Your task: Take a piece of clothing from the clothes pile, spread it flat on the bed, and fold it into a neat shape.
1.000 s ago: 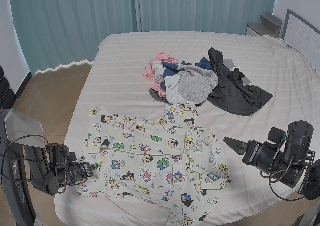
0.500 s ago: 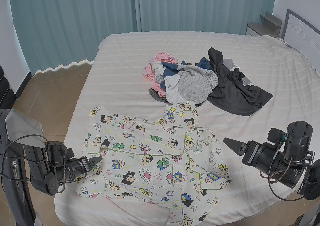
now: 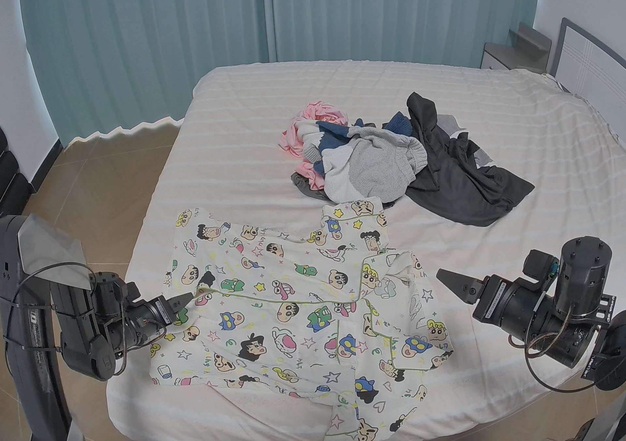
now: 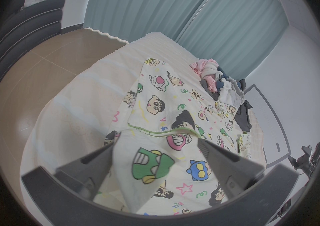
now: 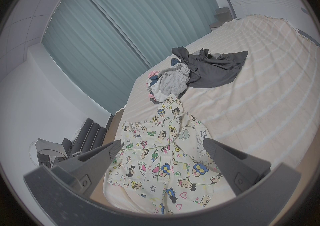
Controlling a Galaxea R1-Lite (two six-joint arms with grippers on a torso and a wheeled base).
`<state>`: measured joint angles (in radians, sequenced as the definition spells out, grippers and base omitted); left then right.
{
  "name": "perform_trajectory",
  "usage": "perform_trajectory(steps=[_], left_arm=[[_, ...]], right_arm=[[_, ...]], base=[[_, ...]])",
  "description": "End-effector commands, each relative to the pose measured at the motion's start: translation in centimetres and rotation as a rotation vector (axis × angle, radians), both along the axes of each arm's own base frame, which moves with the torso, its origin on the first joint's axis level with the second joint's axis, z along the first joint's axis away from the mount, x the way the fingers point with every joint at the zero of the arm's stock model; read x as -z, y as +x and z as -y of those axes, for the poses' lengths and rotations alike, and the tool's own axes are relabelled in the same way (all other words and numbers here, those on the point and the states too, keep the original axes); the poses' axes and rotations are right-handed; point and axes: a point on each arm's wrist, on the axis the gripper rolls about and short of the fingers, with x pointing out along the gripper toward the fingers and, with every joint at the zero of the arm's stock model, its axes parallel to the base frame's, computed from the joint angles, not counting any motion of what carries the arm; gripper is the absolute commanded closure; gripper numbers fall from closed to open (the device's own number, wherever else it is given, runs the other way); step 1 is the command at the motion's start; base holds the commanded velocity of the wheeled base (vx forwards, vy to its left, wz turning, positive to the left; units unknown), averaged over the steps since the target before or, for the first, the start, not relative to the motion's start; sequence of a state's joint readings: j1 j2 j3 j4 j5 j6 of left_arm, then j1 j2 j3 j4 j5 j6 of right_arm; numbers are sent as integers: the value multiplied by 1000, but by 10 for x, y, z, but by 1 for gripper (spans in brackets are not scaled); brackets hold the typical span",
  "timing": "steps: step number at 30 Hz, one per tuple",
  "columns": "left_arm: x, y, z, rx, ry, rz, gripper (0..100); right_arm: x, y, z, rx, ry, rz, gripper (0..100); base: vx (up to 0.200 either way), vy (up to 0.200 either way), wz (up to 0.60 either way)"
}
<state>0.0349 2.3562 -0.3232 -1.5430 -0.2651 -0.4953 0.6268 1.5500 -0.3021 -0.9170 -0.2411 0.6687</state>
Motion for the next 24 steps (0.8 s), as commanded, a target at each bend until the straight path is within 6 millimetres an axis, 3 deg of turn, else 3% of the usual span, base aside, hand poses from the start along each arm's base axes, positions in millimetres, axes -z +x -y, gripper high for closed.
perform_trajectory(steps=[1, 15, 24], left_arm=[[8, -1, -2, -8, -1, -22, 100], [3, 4, -5, -18, 6, 20, 100], [2, 27, -11, -148, 64, 93, 100]], right_arm=[[0, 0, 0, -1, 0, 0, 0], [0, 0, 0, -1, -2, 0, 0], [0, 0, 0, -1, 0, 0, 0]], base=[[0, 0, 0], [0, 0, 0], [0, 0, 0]])
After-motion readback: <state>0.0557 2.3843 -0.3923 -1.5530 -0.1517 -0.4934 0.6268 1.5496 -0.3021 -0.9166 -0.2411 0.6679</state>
